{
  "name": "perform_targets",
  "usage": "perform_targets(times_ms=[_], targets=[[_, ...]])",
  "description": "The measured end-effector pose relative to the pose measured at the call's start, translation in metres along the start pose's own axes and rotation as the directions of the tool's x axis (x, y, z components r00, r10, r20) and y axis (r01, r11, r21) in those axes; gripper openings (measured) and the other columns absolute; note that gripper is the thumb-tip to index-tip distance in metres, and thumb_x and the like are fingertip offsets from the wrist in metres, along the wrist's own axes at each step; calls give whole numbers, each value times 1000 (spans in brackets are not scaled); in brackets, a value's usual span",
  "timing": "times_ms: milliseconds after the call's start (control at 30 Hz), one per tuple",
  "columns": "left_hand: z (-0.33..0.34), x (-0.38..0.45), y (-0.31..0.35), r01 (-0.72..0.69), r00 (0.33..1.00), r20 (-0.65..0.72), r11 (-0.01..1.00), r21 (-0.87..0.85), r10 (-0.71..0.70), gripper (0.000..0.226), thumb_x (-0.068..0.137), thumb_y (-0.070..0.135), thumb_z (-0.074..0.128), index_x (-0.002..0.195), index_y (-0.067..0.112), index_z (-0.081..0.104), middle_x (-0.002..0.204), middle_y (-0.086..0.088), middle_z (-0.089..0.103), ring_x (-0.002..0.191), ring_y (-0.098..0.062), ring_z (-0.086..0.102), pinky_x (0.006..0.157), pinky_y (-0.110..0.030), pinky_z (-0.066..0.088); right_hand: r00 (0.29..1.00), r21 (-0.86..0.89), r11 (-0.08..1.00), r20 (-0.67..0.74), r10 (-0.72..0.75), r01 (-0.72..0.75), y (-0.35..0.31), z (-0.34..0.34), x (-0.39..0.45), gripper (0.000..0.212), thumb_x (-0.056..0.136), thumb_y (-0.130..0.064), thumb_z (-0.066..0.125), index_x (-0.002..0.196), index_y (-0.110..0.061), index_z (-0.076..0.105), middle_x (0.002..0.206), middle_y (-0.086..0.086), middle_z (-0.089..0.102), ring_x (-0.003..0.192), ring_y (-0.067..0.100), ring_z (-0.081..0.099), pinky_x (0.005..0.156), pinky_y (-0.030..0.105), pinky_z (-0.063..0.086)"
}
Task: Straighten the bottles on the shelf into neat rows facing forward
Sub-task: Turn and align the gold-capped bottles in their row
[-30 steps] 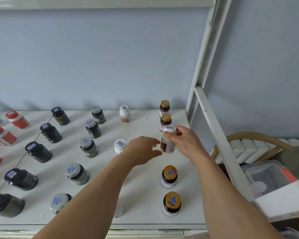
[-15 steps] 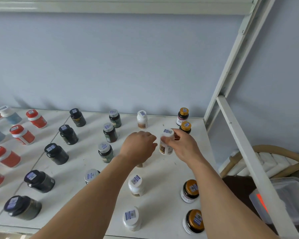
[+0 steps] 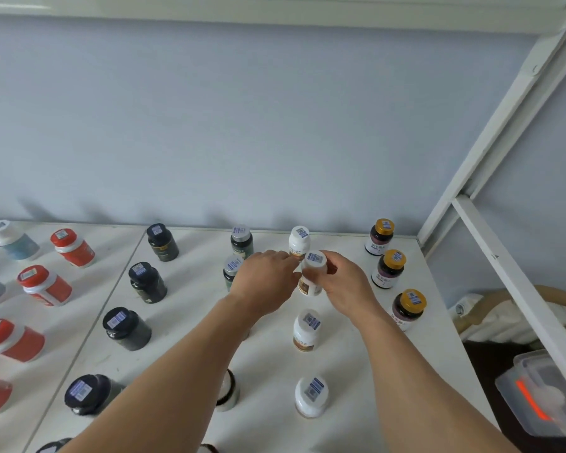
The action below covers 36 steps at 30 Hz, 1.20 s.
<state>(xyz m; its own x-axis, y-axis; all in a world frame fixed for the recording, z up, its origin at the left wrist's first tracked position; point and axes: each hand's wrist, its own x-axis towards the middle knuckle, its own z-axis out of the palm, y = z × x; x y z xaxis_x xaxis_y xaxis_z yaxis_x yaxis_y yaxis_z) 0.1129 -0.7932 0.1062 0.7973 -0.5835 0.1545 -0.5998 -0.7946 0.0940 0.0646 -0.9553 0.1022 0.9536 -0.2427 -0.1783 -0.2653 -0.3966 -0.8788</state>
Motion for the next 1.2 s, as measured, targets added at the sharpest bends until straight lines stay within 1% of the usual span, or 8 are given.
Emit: perform_targets(times_ms=[233, 567, 733, 833, 967, 1067, 1133, 1200], targets=[[14, 7, -17, 13, 999, 53, 1000, -23, -12, 34, 98, 40, 41, 112, 20, 64, 110, 2, 67, 101, -21, 61, 79, -33, 48, 996, 8, 997, 44, 75, -75, 19, 19, 28, 37, 82, -30, 76, 117, -31, 64, 107, -13, 70, 102, 11, 65, 92, 34, 51], [24, 12, -26, 23, 997, 80, 999, -45, -20, 34, 98, 41, 42, 112, 19, 64, 110, 2, 67, 100, -22, 61, 79, -34, 49, 993, -17, 994, 56, 105, -104, 23, 26, 36, 43, 81, -30, 77, 121, -34, 61, 110, -13, 68, 104, 12, 63, 91, 32, 51], [13, 19, -19, 14, 999, 34, 998, -66, -11, 32, 97, 39, 45, 115, 21, 64, 108, 2, 68, 99, -23, 61, 76, -34, 49, 993, -88, 993, 74, 91, -85, 9, 0, 25, 68, 81, -26, 76, 142, -28, 46, 138, -7, 54, 129, 10, 49, 105, 36, 42], [3, 27, 0, -11, 1000, -8, 996, -89, 10, 30, 98, 38, 44, 111, 21, 66, 108, 2, 68, 99, -23, 60, 72, -32, 45, 999, -118, 992, -14, 36, -38, 2, -40, 10, 56, 85, -29, 72, 137, -27, 52, 132, -10, 55, 125, 4, 50, 94, 25, 44], [-9, 32, 43, -62, 998, -9, 986, -153, 61, 33, 98, 39, 45, 122, 23, 62, 122, 6, 64, 110, -21, 58, 80, -31, 47, 994, -131, 990, -108, 32, -46, 12, -96, -13, 46, 83, -34, 73, 128, -33, 59, 125, -14, 59, 113, 2, 55, 88, 22, 41], [-6, 33, 74, -77, 995, 50, 977, -198, 89, 38, 98, 41, 46, 131, 26, 55, 131, 7, 59, 118, -17, 54, 86, -29, 45, 989, -181, 976, -105, 103, -121, 34, -125, -25, 53, 82, -37, 74, 131, -37, 56, 131, -13, 54, 120, 11, 51, 95, 29, 42], [0, 34, 94, -32, 984, 159, 960, -279, 79, 42, 98, 42, 47, 136, 25, 50, 139, 6, 53, 124, -16, 50, 95, -31, 45, 987, -211, 964, -26, 162, -163, 50, -137, -31, 62, 82, -36, 74, 138, -37, 48, 142, -11, 48, 129, 12, 46, 96, 28, 37], [7, 35, 112, 54, 955, 292, 940, -336, 50, 48, 97, 42, 50, 142, 26, 44, 146, 6, 47, 130, -17, 46, 102, -33, 42, 978, -216, 959, 55, 201, -185, 66, -139, -35, 71, 82, -34, 76, 144, -34, 41, 143, -11, 46, 125, 10, 46, 93, 26, 33]])
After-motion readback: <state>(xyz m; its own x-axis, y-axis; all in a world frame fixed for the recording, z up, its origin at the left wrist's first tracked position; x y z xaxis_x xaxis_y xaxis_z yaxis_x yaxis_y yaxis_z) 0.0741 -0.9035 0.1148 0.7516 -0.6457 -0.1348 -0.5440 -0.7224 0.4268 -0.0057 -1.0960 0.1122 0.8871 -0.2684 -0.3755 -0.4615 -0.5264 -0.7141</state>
